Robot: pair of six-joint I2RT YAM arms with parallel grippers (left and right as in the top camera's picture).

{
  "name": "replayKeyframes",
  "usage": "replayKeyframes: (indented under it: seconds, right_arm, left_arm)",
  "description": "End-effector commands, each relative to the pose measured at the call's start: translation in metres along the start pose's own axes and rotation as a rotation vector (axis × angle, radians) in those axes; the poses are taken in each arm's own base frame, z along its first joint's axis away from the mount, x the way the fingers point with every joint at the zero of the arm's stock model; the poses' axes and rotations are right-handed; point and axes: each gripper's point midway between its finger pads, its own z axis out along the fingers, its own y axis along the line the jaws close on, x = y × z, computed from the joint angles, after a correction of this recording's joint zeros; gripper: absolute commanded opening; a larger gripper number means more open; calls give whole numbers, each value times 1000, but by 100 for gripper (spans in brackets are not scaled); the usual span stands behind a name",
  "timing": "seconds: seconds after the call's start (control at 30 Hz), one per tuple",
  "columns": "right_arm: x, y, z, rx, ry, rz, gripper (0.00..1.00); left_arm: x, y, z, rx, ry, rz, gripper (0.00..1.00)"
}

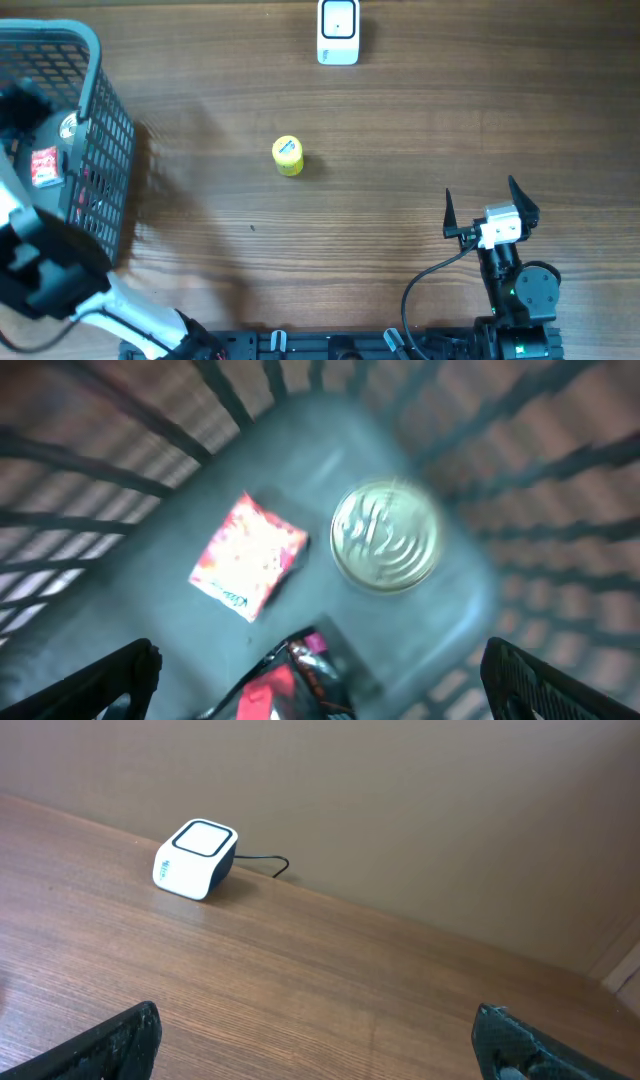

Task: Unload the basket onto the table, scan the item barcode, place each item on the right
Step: 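Reach the left gripper into the basket and grasp the red snack pack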

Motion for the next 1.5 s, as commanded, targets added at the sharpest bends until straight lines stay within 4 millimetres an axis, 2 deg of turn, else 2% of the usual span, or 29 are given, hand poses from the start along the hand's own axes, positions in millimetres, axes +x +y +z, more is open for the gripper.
replayKeyframes:
  seconds: [0.0, 0.1, 0.2, 0.33, 0.43, 0.57, 0.77, 0.87, 1.0, 1.1, 1.2, 1.47]
  right_arm:
    - [-2, 1, 0, -6, -8, -9, 100]
    - [-2, 1, 0, -6, -9, -9, 100]
    - [-2, 1, 0, -6, -9, -10, 100]
    - [-2, 1, 0, -6, -9, -9, 100]
    - [-2, 1, 0, -6, -9, -9, 100]
    - [-2, 1, 0, -6, -9, -9, 100]
    - [-2, 1, 0, -6, -9, -9, 100]
    - [-2, 1, 0, -6, -9, -9, 100]
    - [-2, 1, 0, -6, -9, -9, 100]
    - [-2, 1, 0, -6, -9, -9, 100]
    - [-2, 1, 0, -6, -9, -9, 100]
    - [-2, 1, 0, -6, -9, -9, 100]
  left_arm:
    - [11, -3, 34, 17, 81, 213, 100]
    - [13, 3, 54, 11, 108, 287, 100]
    - [24, 12, 68, 10, 164, 317, 99]
    - [36, 32, 76, 24, 205, 350, 100]
    - [43, 51, 81, 66, 218, 306, 100]
    - [42, 67, 84, 122, 197, 247, 100]
    - [36, 58, 90, 181, 153, 263, 99]
    - [40, 57, 102, 120, 159, 297, 92]
    - [47, 58, 116, 47, 164, 331, 91]
    - [50, 59, 122, 39, 164, 333, 88]
    - [49, 59, 123, 38, 157, 334, 76]
    - [41, 59, 124, 32, 124, 334, 56]
